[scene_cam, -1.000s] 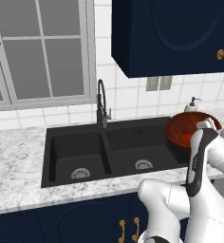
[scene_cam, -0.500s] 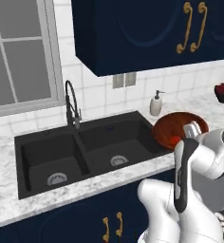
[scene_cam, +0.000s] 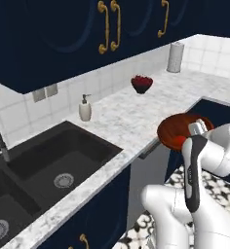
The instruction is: Pick the tomato from the sink and place it in the bowl. Then pick the bowl and place it in the microwave. Then close the microwave door and press the start button.
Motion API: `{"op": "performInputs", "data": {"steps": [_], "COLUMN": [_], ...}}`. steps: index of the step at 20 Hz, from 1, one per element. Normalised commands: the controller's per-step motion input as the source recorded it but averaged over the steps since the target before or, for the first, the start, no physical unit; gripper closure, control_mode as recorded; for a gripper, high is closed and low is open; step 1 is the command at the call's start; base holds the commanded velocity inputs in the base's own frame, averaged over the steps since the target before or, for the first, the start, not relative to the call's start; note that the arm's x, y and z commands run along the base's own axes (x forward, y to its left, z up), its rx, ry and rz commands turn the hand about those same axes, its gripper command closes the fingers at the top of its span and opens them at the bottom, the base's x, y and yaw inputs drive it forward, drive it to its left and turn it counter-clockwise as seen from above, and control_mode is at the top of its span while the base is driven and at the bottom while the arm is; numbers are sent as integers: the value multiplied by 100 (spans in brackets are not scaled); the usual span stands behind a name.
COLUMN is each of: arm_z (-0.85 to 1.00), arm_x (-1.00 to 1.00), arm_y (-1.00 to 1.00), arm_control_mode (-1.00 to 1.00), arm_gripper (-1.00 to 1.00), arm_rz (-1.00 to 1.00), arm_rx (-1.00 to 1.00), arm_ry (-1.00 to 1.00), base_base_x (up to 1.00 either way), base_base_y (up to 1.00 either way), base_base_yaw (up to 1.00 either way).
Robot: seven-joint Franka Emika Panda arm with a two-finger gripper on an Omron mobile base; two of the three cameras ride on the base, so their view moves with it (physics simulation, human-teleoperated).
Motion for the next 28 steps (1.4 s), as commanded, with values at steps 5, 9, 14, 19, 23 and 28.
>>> {"op": "performInputs", "data": {"steps": [5,9,14,19,23,28], "arm_z": [0,0,0,0,0,0], "arm_x": [0,0,0,0,0,0], "arm_y": [0,0,0,0,0,0], "arm_control_mode": [100,100,100,100,100,100], "arm_gripper": [100,100,100,100,100,100], "arm_rz": [0,0,0,0,0,0], "arm_rx": [0,0,0,0,0,0], "arm_ry": [0,0,0,0,0,0], "base_base_x": [-24,-9,0,0,0,0], "base_base_y": [0,0,0,-11,-17,-11], "base_base_yaw": [-72,-77,-78,-77,-75,-74]}}
